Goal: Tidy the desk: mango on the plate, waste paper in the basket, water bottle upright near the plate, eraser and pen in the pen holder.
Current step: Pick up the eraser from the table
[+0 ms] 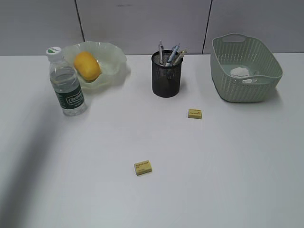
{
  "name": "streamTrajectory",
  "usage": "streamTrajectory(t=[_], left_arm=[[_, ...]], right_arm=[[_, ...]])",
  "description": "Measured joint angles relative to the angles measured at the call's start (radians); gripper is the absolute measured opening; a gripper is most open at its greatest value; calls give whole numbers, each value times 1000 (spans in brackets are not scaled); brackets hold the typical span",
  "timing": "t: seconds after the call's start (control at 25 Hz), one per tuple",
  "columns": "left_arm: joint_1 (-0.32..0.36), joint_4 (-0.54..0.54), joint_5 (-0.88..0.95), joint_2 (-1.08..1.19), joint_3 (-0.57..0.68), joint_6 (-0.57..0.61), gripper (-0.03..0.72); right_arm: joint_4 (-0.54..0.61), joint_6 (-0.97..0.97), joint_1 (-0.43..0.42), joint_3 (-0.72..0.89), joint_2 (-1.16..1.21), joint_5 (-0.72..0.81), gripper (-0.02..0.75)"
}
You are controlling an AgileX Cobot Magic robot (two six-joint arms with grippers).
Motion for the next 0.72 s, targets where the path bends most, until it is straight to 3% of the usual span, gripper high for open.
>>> streamTrajectory(t=[0.2,0.44,0.72], left_arm=[[0,1,-4,-184,228,0,519],[0,0,-61,-565,624,0,519],[0,0,-126,-1053,931,0,519]], right_arm=[[0,0,0,0,0,0,365],[0,0,0,0,0,0,365],[0,0,0,0,0,0,365]])
